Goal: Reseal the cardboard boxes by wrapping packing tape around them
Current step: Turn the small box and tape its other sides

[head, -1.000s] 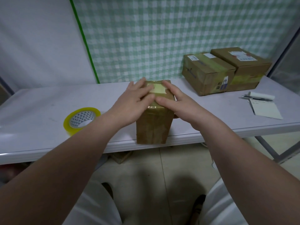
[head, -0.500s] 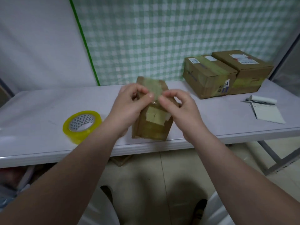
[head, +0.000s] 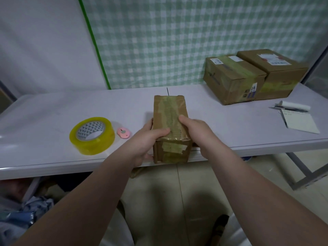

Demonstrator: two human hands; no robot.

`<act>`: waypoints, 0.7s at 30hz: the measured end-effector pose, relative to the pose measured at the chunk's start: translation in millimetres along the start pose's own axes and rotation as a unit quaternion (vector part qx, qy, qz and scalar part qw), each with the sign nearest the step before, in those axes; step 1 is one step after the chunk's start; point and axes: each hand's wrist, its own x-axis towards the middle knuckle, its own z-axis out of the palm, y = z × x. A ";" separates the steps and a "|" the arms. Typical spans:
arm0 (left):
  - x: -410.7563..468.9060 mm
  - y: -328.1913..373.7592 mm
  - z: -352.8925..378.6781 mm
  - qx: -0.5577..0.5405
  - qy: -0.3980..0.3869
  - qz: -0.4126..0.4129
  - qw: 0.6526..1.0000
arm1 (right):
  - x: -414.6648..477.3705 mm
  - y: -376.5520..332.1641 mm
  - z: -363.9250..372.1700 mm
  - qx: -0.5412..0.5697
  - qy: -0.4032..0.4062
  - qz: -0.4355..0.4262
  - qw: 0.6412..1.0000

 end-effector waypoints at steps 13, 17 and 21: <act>12.2 3.3 -4.6 -0.096 0.000 0.008 0.995 | 11.6 -23.9 -20.9 0.031 -0.028 -0.064 0.997; 39.2 15.0 -1.1 0.031 0.032 0.000 0.999 | 48.7 -44.8 -39.8 -0.192 0.123 -0.086 0.970; 79.0 24.4 4.6 0.225 0.043 0.018 0.973 | 96.1 -61.0 -59.3 -0.361 0.172 -0.068 0.914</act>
